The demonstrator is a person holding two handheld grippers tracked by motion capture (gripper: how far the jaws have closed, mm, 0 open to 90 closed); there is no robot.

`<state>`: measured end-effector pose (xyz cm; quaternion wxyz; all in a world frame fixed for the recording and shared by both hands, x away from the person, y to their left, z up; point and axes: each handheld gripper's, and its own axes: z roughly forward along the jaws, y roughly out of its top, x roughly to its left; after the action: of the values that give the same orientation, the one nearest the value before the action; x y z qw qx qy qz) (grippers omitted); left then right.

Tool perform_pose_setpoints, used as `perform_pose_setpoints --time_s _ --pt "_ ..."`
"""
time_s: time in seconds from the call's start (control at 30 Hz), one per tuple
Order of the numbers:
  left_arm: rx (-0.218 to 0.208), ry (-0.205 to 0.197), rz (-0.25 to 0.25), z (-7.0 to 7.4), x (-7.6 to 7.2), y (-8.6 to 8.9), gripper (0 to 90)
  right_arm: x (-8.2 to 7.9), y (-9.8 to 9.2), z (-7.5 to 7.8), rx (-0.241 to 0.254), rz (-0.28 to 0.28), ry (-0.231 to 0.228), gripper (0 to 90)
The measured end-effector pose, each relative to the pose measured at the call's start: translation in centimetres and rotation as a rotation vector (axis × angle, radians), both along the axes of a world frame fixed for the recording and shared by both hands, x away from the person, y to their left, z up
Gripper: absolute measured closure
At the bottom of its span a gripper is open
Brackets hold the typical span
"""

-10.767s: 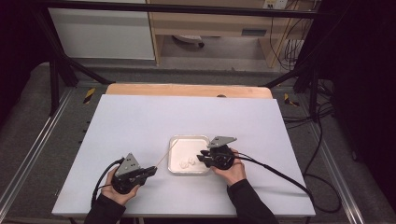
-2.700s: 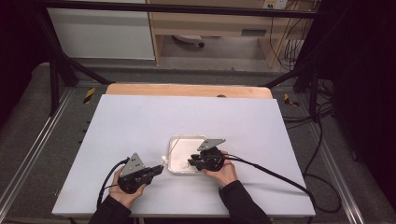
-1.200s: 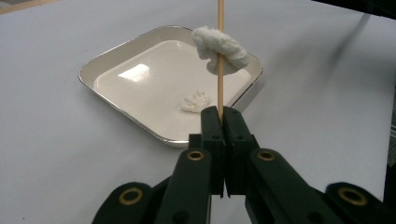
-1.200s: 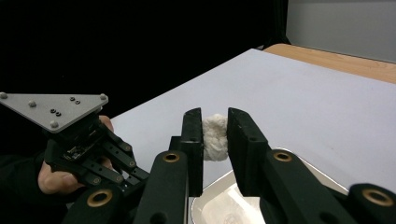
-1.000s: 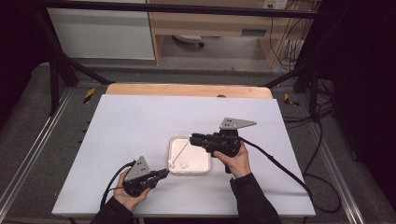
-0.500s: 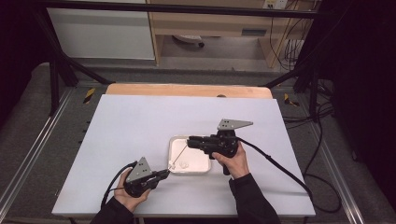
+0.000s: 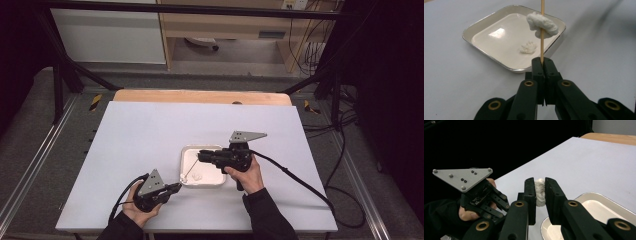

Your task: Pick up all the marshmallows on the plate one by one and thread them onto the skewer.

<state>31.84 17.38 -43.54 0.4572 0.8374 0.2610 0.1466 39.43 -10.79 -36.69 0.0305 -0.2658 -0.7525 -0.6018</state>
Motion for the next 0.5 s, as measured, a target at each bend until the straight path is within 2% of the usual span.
perform_pose_setpoints --time_s 0.23,0.5 --pt "-0.021 -0.005 0.013 -0.01 -0.14 0.00 89.4 -0.16 0.28 -0.29 0.027 0.012 0.005 81.0" --pt "-0.009 -0.013 0.015 -0.06 -0.27 -0.14 89.4 -0.40 0.61 -0.68 0.042 0.022 0.011 81.1"
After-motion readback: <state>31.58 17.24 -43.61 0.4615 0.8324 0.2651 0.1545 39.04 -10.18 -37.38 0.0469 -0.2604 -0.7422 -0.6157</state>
